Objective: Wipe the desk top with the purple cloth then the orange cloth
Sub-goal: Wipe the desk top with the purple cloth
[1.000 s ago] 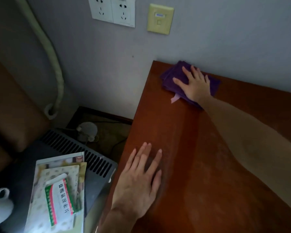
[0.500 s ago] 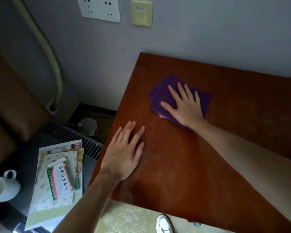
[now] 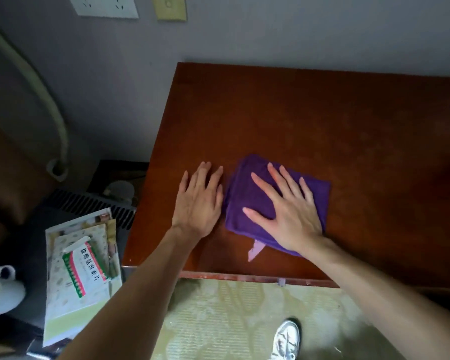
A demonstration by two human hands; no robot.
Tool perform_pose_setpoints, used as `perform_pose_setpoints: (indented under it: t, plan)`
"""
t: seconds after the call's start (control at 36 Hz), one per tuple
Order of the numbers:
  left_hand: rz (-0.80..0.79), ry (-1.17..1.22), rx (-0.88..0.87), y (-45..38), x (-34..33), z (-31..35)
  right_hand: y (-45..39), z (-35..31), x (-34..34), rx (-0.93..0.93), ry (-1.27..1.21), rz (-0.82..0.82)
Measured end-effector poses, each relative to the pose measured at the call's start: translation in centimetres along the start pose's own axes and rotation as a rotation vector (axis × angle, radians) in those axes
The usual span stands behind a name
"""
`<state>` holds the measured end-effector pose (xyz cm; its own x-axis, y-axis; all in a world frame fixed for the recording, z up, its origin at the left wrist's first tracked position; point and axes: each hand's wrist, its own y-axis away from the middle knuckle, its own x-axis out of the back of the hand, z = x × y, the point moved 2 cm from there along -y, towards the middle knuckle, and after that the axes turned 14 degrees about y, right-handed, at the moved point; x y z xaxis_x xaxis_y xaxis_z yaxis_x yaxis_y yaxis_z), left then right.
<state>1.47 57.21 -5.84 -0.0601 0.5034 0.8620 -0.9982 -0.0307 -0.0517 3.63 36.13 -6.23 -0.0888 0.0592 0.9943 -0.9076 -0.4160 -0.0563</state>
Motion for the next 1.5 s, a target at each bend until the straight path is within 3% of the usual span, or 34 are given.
perform_pose_setpoints:
  t: [0.08,0.17,0.44,0.69,0.92,1.08,1.28,1.36,1.5]
  plan:
    - [0.031,0.05,0.082,-0.8,-1.2,1.2,-5.8,2.8,-0.5,-0.099,-0.024,-0.014]
    - [0.044,-0.052,0.102,-0.6,-2.0,1.7,-12.1,5.3,-1.1,-0.165,-0.039,-0.037]
    - [-0.006,-0.118,0.13,-0.8,-2.0,1.7,-28.8,10.4,-1.3,-0.111,-0.088,-0.093]
    - [0.014,-0.11,0.126,-0.9,-2.2,1.5,-34.0,12.0,-1.4,-0.092,-0.084,-0.075]
    - [0.018,-0.111,0.133,-0.8,-1.9,1.7,-26.7,11.9,-1.3,-0.03,-0.004,-0.107]
    - [0.019,-0.117,0.145,-0.7,-1.6,2.0,-11.3,11.1,-1.1,0.025,0.013,-0.06]
    - [0.054,-0.148,0.145,-0.1,-1.5,3.3,6.4,9.1,-0.9,-0.042,0.001,0.041]
    - [0.066,-0.145,0.088,0.7,-2.2,6.2,8.7,9.8,-1.0,-0.068,-0.003,0.047]
    - [0.006,-0.121,-0.031,0.1,-5.1,11.6,5.6,11.5,-1.1,-0.113,-0.007,0.042]
